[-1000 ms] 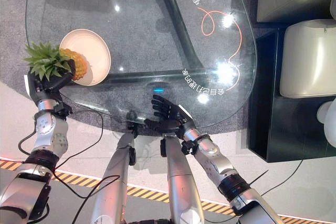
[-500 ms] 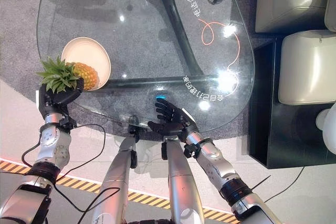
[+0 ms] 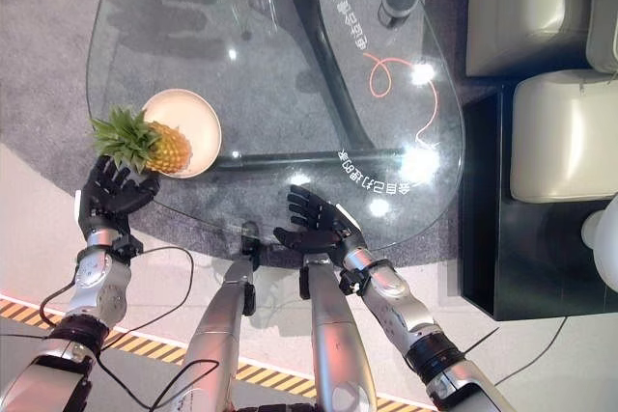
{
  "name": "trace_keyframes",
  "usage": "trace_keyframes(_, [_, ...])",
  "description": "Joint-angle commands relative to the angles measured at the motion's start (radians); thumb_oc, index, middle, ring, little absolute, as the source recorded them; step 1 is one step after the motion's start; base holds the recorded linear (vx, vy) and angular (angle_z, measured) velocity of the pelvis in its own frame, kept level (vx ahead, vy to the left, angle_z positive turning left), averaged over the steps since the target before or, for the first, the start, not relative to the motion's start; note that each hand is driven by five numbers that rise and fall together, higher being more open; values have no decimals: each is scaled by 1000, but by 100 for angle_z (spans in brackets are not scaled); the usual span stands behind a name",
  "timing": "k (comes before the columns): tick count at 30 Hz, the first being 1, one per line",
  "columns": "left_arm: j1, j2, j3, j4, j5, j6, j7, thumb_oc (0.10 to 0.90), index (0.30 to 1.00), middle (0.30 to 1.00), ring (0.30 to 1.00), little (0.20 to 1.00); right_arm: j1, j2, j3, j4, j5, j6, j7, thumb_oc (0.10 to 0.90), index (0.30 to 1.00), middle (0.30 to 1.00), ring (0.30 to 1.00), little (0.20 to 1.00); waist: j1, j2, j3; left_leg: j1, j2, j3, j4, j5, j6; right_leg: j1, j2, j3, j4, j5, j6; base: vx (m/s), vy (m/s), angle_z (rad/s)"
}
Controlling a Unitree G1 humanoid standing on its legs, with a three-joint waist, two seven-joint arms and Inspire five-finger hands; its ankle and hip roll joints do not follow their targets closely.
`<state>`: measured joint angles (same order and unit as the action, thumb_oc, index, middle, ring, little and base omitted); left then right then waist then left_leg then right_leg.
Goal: Pick up the fruit to the plate
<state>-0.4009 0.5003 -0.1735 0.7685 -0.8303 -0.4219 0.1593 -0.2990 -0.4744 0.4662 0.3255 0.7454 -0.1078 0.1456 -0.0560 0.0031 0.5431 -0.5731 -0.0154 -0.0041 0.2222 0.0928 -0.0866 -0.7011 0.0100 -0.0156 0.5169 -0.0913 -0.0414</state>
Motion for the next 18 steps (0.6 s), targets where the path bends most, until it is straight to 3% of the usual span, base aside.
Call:
trace_keyframes(1, [19,1,86,-7,4,-37,-17,800,900,900,900,900,54,4,-28,-113,-2,-69,45,800,900,900,900,900,-21,23,-23,-5,-55,-15,107,-54,17,104,-16,-24,-141,32,41,0,0,0])
trace_keyframes(7, [37,-6,69,-3,35,1,-29,800,900,900,900,900,69,16,-29,-99,-7,-72,51,800,900,900,900,900,-18,16,-23,53,-56,-25,75,-49,20,163,-15,-25,-175,40,45,0,0,0])
trace_keyframes(12, [84,-36,52,22,32,38,-73,800,900,900,900,900,87,35,-35,-51,-17,-65,58,800,900,900,900,900,-10,11,-23,158,-57,-38,12,-41,23,267,-25,-34,-238,55,55,0,0,0])
trace_keyframes(18, [164,-81,51,62,38,83,-129,800,900,900,900,900,141,62,-56,23,-25,-59,83,800,900,900,900,900,3,5,-96,250,-52,-50,-76,-32,23,366,-33,-40,-329,77,72,13,-24,9])
